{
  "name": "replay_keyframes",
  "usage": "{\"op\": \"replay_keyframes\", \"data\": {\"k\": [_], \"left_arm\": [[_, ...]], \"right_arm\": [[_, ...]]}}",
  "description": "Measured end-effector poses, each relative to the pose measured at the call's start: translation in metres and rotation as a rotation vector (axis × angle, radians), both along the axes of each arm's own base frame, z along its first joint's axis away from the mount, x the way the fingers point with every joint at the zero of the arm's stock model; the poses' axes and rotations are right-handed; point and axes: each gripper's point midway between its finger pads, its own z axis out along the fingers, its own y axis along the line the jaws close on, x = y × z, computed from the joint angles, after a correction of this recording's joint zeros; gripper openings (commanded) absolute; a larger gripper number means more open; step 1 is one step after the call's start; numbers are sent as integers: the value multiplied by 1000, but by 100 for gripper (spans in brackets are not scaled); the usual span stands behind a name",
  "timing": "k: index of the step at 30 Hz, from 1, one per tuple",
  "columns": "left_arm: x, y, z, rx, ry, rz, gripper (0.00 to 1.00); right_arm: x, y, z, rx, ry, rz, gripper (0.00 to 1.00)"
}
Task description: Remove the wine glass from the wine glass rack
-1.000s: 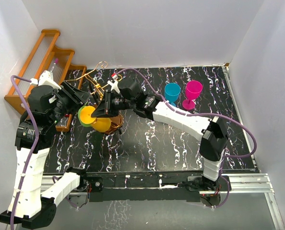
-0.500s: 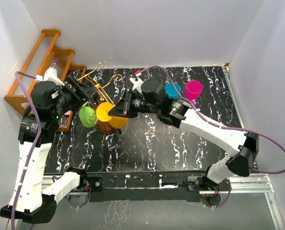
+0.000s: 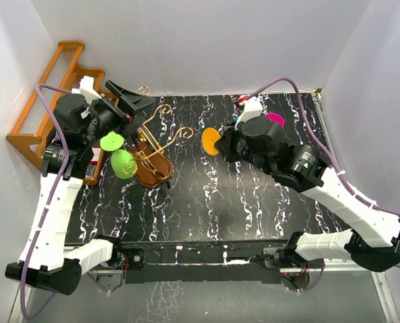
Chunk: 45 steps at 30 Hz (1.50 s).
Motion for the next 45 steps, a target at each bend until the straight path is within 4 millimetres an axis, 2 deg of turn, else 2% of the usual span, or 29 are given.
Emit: {"op": "replay_keyframes", "data": {"k": [2, 5, 10, 13, 15, 21, 24, 30, 34, 35, 37, 39, 42, 43, 45], "left_arm": [[-1, -6, 9, -45, -12, -31, 97], [-5, -15, 16, -87, -6, -86, 91], [-10, -34, 18, -128, 54, -220, 71], [-14, -43, 8, -145, 124, -294, 70], [-17, -46, 1, -152, 164, -325, 72], [-31, -50, 3, -174, 190, -384, 75], [-35, -51, 6, -185, 194, -396, 75], [-39, -51, 9, -202, 196, -396, 74], [-38, -52, 10, -211, 199, -394, 71], [-38, -52, 10, -212, 198, -394, 67], [-38, -52, 11, -215, 196, -397, 49], [-38, -52, 12, -220, 194, -403, 27], [-39, -54, 12, -225, 194, -414, 5], [-38, -54, 11, -228, 195, -413, 0], [-36, -53, 10, -241, 206, -406, 0]], "right_arm": [[14, -15, 6, -135, -136, -2, 8], [36, -28, 20, -340, -380, 29, 8], [54, -30, 27, -585, -744, 128, 8], [59, -17, 33, -698, -956, 207, 8], [59, -6, 36, -745, -1067, 248, 8], [57, 25, 65, -747, -1306, 278, 8], [53, 39, 74, -731, -1376, 278, 8], [43, 64, 75, -701, -1443, 310, 8], [36, 73, 78, -678, -1467, 316, 8], [34, 75, 79, -671, -1475, 314, 8], [32, 78, 82, -659, -1490, 308, 8], [30, 82, 83, -656, -1500, 307, 8], [30, 89, 77, -666, -1500, 313, 8], [30, 90, 77, -666, -1502, 314, 8], [32, 93, 72, -689, -1497, 324, 12]]}}
